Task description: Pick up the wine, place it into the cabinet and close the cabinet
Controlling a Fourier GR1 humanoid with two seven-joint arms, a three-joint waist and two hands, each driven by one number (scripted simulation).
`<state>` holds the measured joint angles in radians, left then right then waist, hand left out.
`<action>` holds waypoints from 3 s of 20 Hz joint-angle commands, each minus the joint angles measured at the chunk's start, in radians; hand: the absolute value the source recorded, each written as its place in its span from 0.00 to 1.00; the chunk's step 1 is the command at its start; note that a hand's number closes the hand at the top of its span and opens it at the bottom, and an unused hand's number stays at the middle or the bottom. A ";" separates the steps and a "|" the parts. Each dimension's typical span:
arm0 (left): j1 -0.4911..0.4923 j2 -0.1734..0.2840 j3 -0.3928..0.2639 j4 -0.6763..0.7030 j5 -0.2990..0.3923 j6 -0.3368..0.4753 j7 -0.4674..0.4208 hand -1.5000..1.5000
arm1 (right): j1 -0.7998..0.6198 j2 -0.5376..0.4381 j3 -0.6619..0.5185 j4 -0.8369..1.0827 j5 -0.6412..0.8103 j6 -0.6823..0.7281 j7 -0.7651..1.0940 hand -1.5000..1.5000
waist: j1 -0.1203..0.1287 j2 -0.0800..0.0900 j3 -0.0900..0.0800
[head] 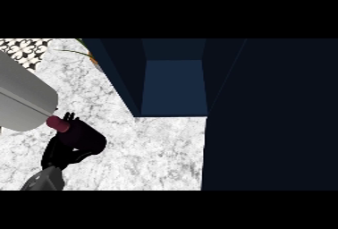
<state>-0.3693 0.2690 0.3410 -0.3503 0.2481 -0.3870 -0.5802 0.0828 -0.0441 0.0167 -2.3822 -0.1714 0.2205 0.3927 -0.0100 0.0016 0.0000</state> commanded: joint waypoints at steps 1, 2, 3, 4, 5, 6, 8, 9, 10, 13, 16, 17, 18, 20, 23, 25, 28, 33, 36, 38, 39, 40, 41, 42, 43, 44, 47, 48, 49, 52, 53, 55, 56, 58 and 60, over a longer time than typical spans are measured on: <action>0.002 0.006 -0.013 0.042 -0.003 -0.025 -0.021 0.00 | -0.001 0.014 0.019 -0.009 0.023 -0.017 0.011 0.00 | 0.003 0.000 -0.001; -0.004 -0.008 -0.014 0.048 0.002 -0.039 -0.030 0.00 | 0.017 -0.010 -0.027 -0.004 -0.035 0.021 -0.008 0.00 | 0.002 0.000 -0.001; -0.036 0.005 -0.004 0.136 -0.017 -0.043 -0.078 1.00 | 0.039 0.023 0.021 -0.002 0.013 0.010 -0.038 0.00 | -0.005 0.003 -0.002; -0.049 -0.026 0.001 0.113 -0.002 -0.005 -0.059 1.00 | 0.071 0.034 0.056 -0.026 0.051 0.002 -0.024 0.00 | -0.004 0.002 -0.001; -0.047 -0.008 -0.006 0.116 -0.007 -0.033 -0.073 1.00 | -0.013 -0.001 -0.016 0.040 -0.005 0.009 -0.019 0.00 | 0.000 0.002 -0.001; -0.026 -0.003 -0.011 0.118 -0.010 -0.065 -0.091 1.00 | 0.094 -0.001 -0.010 -0.031 -0.017 0.046 -0.049 0.00 | -0.004 0.001 -0.001; -0.083 0.013 -0.005 0.167 -0.011 -0.068 -0.049 1.00 | 0.045 0.013 0.029 -0.029 0.005 0.015 -0.003 0.00 | -0.009 0.004 -0.002; -0.043 -0.001 -0.014 0.139 -0.009 -0.062 -0.072 1.00 | -0.035 -0.011 -0.047 -0.019 -0.044 -0.019 0.045 0.00 | -0.001 0.002 -0.001; -0.034 -0.018 -0.024 0.178 -0.039 -0.050 -0.151 1.00 | 0.005 0.023 0.023 0.001 0.028 -0.008 -0.012 0.00 | -0.008 0.005 -0.003; -0.035 -0.001 -0.025 0.162 -0.028 -0.068 -0.111 1.00 | 0.004 0.042 0.104 0.022 0.110 -0.049 -0.033 0.00 | -0.002 0.003 -0.002; -0.025 0.001 -0.049 0.073 -0.021 -0.051 -0.058 1.00 | 0.020 0.014 0.022 0.022 0.056 0.000 -0.038 0.00 | 0.005 -0.001 0.000; 0.013 -0.048 -0.068 0.069 -0.046 -0.041 -0.153 1.00 | 0.016 -0.009 -0.024 0.005 -0.005 0.015 -0.023 0.00 | 0.004 -0.001 0.000; 0.039 -0.086 -0.087 0.032 -0.057 -0.027 -0.182 1.00 | -0.006 0.008 -0.021 0.055 0.006 -0.004 -0.031 0.00 | 0.010 -0.002 0.000; 0.145 -0.107 -0.125 -0.046 -0.084 -0.026 -0.255 1.00 | 0.031 -0.005 -0.031 -0.002 -0.023 0.012 -0.019 0.00 | 0.018 -0.007 0.002; 0.214 -0.135 -0.155 -0.093 -0.110 -0.024 -0.347 1.00 | -0.102 -0.026 -0.082 0.070 -0.033 -0.031 0.039 0.00 | 0.024 -0.003 0.000; 0.288 -0.118 -0.165 -0.134 -0.109 -0.065 -0.393 1.00 | 0.038 -0.010 -0.049 0.032 -0.021 0.025 -0.040 0.00 | 0.017 -0.005 0.001; 0.288 -0.142 -0.159 -0.212 -0.081 -0.023 -0.356 1.00 | 0.023 0.005 -0.025 0.082 0.019 0.030 -0.080 0.00 | 0.016 -0.003 0.001; 0.347 -0.164 -0.205 -0.326 -0.055 -0.127 -0.359 1.00 | -0.009 -0.021 -0.045 0.010 -0.022 0.009 0.007 0.00 | 0.015 -0.004 0.000; 0.380 -0.216 -0.247 -0.514 -0.030 -0.069 -0.242 1.00 | 0.018 -0.005 -0.045 0.039 -0.023 0.018 -0.035 0.00 | 0.019 -0.005 0.002; 0.433 -0.230 -0.260 -0.619 -0.010 -0.045 -0.218 1.00 | 0.028 -0.006 -0.054 0.052 -0.025 0.025 -0.047 0.00 | 0.017 -0.005 0.002; 0.484 -0.211 -0.269 -0.692 0.001 -0.055 -0.182 1.00 | -0.018 -0.008 -0.052 0.016 -0.026 -0.011 0.015 0.00 | 0.018 -0.004 0.001; 0.523 -0.217 -0.295 -0.779 0.004 -0.056 -0.148 1.00 | 0.017 -0.011 -0.063 0.030 -0.052 0.020 -0.023 0.00 | 0.020 -0.005 0.002; 0.532 -0.224 -0.303 -0.868 0.038 -0.038 -0.043 1.00 | 0.017 0.020 -0.017 0.079 0.040 0.005 -0.064 0.00 | 0.024 -0.005 0.002; 0.560 -0.244 -0.318 -0.911 0.043 -0.017 -0.024 1.00 | 0.007 -0.002 -0.033 -0.024 -0.026 -0.006 0.022 0.00 | 0.017 -0.005 0.001; 0.586 -0.246 -0.328 -0.972 0.047 -0.008 -0.011 1.00 | 0.001 0.017 0.005 0.033 0.049 -0.007 -0.025 0.00 | 0.019 -0.004 0.001; 0.589 -0.260 -0.337 -0.970 0.046 0.004 -0.003 1.00 | 0.014 0.002 0.004 -0.026 0.008 -0.005 0.037 0.00 | 0.014 -0.004 0.001; 0.689 -0.267 -0.480 -1.177 0.082 0.107 0.069 1.00 | 0.019 0.011 -0.001 0.018 0.014 0.010 -0.017 0.00 | 0.017 -0.004 0.001; 0.602 -0.265 -0.387 -1.149 0.100 0.079 0.149 1.00 | 0.037 0.010 -0.019 0.035 -0.004 0.020 -0.030 0.00 | 0.011 -0.003 0.001; 0.670 -0.254 -0.404 -1.279 0.125 0.081 0.202 1.00 | -0.008 0.012 -0.023 0.125 0.030 0.020 -0.070 0.00 | 0.020 -0.003 0.001; 0.614 -0.268 -0.474 -1.319 0.130 0.187 0.257 1.00 | 0.012 -0.016 -0.059 0.021 -0.069 0.024 0.012 0.00 | 0.011 -0.003 0.000; 0.577 -0.268 -0.456 -1.252 0.116 0.188 0.211 1.00 | 0.075 -0.007 -0.058 0.045 -0.024 0.064 -0.082 0.00 | 0.009 -0.002 0.000; 0.581 -0.269 -0.513 -1.366 0.110 0.278 0.270 1.00 | 0.017 0.020 -0.023 0.102 0.013 0.033 -0.091 0.00 | 0.012 -0.002 0.000; 0.541 -0.269 -0.583 -1.358 0.103 0.392 0.237 1.00 | 0.032 0.022 -0.009 0.101 0.048 0.034 -0.101 0.00 | 0.010 -0.002 0.000; 0.535 -0.269 -0.570 -1.425 0.096 0.389 0.301 1.00 | -0.064 -0.001 -0.034 0.065 -0.013 -0.013 0.021 0.00 | 0.012 -0.002 0.000; 0.421 -0.269 -0.505 -1.380 0.152 0.402 0.433 1.00 | 0.040 0.039 0.032 -0.001 0.034 -0.001 -0.018 0.00 | 0.005 -0.002 0.000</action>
<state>0.1531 0.0018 -0.1769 -1.7283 0.3720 -0.0499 -0.2564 0.0869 -0.0404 -0.0129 -2.3393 -0.1790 0.2341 0.3735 0.0000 -0.0010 0.0005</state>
